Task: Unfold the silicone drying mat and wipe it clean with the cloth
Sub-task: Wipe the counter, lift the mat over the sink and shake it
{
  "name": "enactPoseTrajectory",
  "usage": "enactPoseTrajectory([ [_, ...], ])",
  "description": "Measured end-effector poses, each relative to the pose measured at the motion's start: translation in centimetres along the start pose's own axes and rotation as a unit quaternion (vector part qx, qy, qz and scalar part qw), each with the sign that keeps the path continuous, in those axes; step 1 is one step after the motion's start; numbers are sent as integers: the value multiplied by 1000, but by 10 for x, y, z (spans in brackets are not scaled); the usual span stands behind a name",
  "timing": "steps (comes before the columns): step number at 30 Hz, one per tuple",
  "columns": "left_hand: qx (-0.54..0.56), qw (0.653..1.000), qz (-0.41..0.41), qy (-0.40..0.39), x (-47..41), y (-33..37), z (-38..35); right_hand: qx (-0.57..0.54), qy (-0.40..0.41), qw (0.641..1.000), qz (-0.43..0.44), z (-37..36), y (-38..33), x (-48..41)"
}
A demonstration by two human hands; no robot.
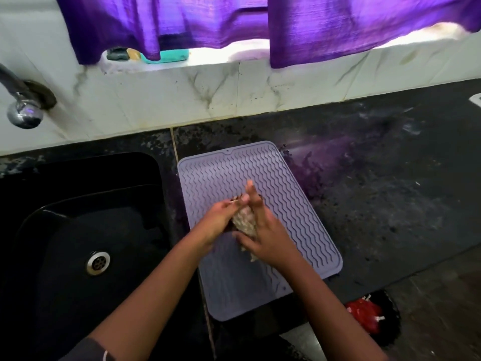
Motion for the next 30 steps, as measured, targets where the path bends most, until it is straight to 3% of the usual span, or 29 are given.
enactPoseTrajectory([
  [3, 87, 995, 0, 43, -17, 0, -18, -142, -8, 989, -41, 22, 16, -5],
  [6, 116, 991, -8, 63, -40, 4, -40, -234, 4, 961, -148, 47, 41, -14],
  [9, 109, 990, -38, 78, -71, 13, -64, -256, -52, 934, -242, 73, 68, -30],
  [11, 76, 991, -67, 83, -94, 21, -81, -245, -32, 933, -262, 96, 81, -43],
  [14, 49, 997, -64, 10, -139, 28, -106, -281, 42, 923, -259, 132, 94, -69],
  [17, 76, 996, -35, -41, -191, 33, -132, -316, 47, 914, -251, 165, 112, -101],
  [19, 91, 995, -48, 19, -223, 37, -146, -295, 49, 918, -261, 179, 129, -118],
  [21, 10, 989, -107, 99, -251, 39, -158, -285, 52, 910, -296, 187, 155, -134],
  [23, -186, 955, -188, 133, -268, 34, -168, -248, 71, 900, -350, 187, 180, -145],
  [24, -327, 912, -214, 124, -274, 29, -171, -166, 78, 911, -369, 186, 190, -149],
  [26, -591, 774, -211, 86, -282, 11, -174, 90, 77, 914, -388, 179, 198, -146],
  [27, -660, 723, -190, 72, -285, 3, -173, 195, 90, 901, -376, 175, 199, -141],
  [28, -687, 704, -167, 69, -287, -2, -171, 261, 111, 889, -359, 170, 200, -136],
  [30, -685, 710, -147, 69, -290, -5, -170, 329, 149, 875, -323, 168, 198, -133],
])
Point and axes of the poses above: each hand's wrist, its own x-axis away from the middle knuckle, its own z-axis out of the back of the hand, y = z × x, the point moved 1 cm from there along -x, towards the middle knuckle, and after that the axes turned 10 degrees about -z, right-handed, at the moved point
